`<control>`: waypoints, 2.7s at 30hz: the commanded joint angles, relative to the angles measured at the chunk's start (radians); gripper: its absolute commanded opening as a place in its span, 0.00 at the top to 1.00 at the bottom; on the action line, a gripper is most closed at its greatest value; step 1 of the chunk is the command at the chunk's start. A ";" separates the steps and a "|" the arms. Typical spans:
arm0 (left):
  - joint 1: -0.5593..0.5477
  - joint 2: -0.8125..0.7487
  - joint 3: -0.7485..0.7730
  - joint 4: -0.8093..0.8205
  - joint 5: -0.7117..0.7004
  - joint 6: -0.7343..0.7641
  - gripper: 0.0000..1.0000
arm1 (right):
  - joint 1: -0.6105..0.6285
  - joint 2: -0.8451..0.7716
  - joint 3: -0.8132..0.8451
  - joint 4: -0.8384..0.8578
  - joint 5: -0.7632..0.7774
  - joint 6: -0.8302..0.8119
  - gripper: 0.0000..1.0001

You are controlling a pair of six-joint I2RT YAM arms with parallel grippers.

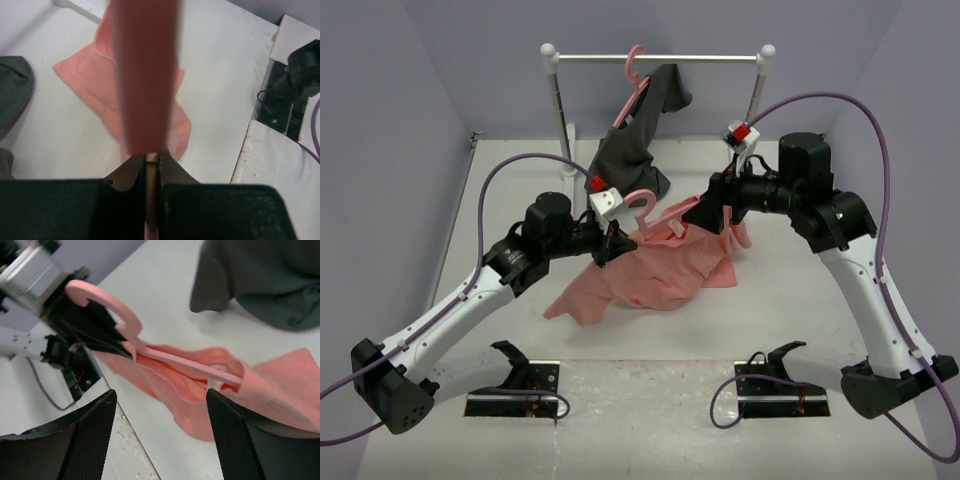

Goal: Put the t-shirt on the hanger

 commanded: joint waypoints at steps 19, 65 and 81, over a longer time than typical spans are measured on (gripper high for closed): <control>0.015 0.090 0.128 0.001 0.304 0.031 0.92 | 0.115 0.197 0.070 0.159 -0.474 -0.347 1.00; 0.015 -0.381 -0.295 0.219 -0.828 -0.260 1.00 | -0.039 -0.084 0.198 0.173 -0.136 -0.018 1.00; 0.173 -0.165 -0.091 -0.075 -1.159 -0.611 1.00 | -0.138 -0.218 -0.066 0.206 -0.137 -0.075 1.00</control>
